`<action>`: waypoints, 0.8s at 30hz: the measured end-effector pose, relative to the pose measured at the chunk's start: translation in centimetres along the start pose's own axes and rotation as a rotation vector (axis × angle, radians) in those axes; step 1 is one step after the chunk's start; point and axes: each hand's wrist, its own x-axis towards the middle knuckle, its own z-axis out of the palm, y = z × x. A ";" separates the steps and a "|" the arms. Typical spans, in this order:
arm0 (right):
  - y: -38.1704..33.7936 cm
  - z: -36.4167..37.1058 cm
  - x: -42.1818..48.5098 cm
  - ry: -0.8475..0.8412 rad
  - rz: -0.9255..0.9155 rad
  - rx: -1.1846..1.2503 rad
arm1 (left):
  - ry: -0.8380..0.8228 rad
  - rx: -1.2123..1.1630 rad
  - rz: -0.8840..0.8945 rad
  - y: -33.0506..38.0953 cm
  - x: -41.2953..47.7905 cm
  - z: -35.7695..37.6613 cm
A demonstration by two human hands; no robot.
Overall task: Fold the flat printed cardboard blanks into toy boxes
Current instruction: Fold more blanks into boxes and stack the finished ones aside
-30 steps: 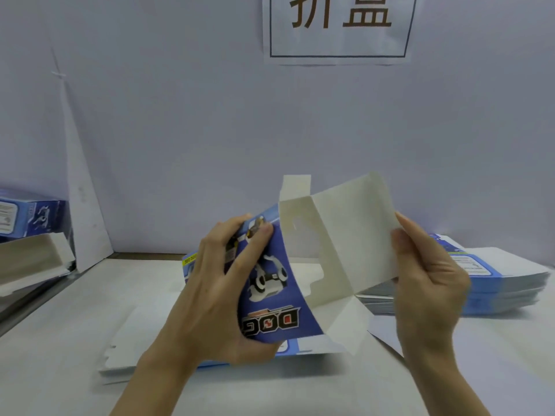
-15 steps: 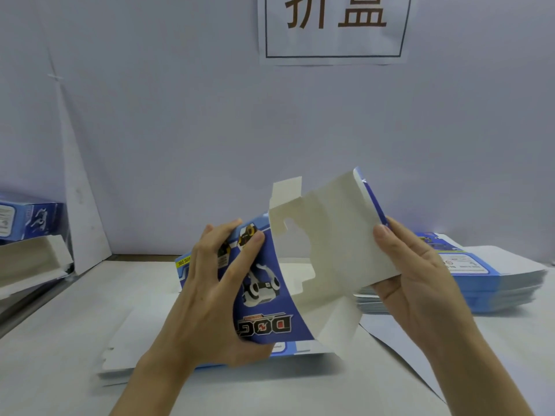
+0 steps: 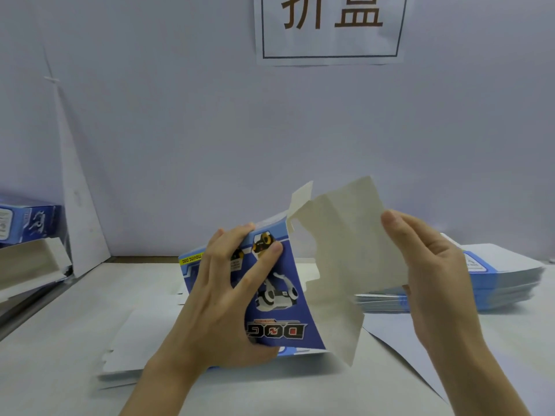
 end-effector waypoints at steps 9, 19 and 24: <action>0.7 -0.1 0.4 0.062 -0.058 0.039 | 0.055 0.066 0.004 0.0 0.0 0.9; 2.6 -0.8 0.6 -0.542 0.103 -0.432 | 0.134 -0.030 -0.478 0.9 0.6 0.7; 4.2 1.7 -1.3 -0.783 0.170 -0.565 | 0.259 -0.264 -0.792 1.1 1.2 0.2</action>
